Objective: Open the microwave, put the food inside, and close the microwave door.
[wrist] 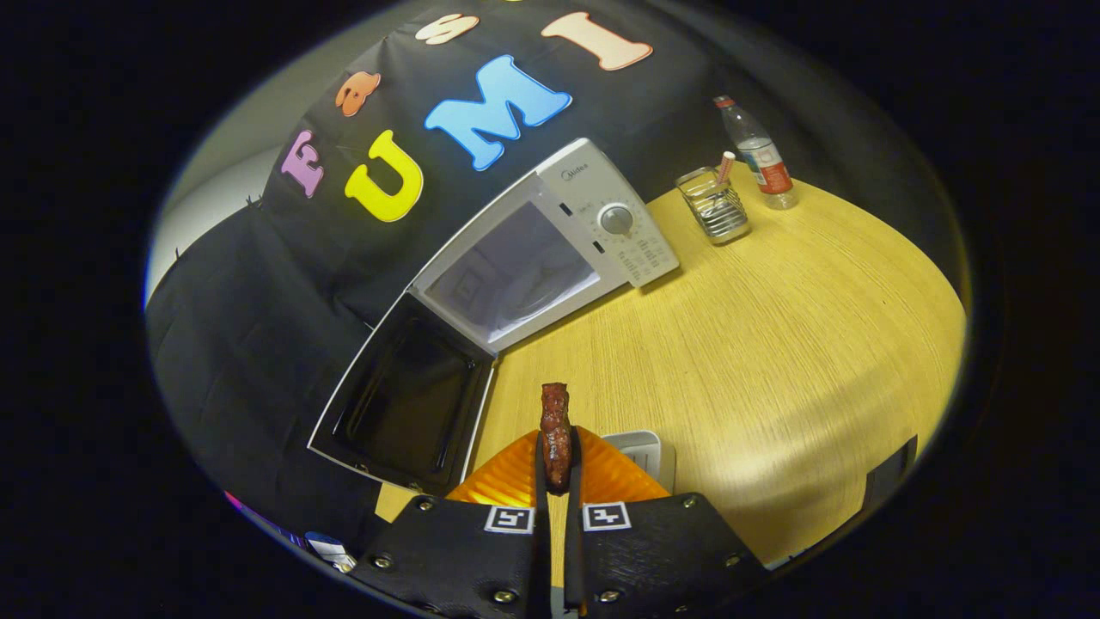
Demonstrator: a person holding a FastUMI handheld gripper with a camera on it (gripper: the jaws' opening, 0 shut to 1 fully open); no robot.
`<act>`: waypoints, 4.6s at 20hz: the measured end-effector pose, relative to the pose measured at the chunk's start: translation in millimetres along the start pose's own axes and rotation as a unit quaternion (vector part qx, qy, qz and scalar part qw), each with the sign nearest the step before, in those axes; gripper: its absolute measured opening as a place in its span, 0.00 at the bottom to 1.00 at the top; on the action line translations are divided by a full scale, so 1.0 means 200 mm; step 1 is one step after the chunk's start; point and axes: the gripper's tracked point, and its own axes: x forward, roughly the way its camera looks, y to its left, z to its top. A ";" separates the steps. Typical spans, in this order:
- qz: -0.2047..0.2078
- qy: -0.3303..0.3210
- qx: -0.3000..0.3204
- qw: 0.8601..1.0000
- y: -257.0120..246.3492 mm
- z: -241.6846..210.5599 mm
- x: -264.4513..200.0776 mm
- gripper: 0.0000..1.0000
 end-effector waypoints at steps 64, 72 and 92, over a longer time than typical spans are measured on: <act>-0.130 -0.202 -0.194 0.951 0.18 0.78 1.52 0.98; -0.084 -0.203 -0.247 0.944 0.43 0.71 1.27 0.98; 0.089 -0.193 -0.318 0.924 1.44 0.09 0.41 0.98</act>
